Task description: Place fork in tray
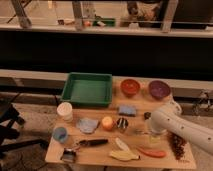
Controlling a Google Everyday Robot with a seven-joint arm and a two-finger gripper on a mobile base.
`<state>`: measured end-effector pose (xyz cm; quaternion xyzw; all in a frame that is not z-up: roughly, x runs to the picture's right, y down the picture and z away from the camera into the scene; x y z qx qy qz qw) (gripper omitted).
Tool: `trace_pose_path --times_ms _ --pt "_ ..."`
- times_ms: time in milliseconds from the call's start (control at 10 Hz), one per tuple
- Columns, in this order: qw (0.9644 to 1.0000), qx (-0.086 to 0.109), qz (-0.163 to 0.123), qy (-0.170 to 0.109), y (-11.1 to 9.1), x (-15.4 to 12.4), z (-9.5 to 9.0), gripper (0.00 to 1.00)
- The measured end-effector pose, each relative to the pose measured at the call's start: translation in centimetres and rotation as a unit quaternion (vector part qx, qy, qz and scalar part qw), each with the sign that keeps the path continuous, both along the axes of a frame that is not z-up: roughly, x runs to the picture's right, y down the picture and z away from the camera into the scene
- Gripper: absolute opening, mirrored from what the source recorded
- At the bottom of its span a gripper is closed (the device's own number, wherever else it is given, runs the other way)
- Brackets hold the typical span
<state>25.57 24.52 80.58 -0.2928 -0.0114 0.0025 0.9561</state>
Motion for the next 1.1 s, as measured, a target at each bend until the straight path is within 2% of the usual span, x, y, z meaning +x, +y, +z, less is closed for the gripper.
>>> trace_pose_path --times_ms 200,600,700,900,1100 --pt "1.0 0.001 -0.002 0.0 -0.2 -0.2 0.5 0.8" --pt "0.9999 -0.013 -0.003 0.002 0.0 -0.1 1.6 0.8" --pt "0.9999 -0.015 -0.001 0.004 0.0 0.1 1.7 0.75" --pt "0.9999 -0.014 0.0 0.004 -0.2 0.0 1.7 0.58" --pt "0.9998 -0.017 0.004 0.005 -0.2 0.3 1.4 0.54"
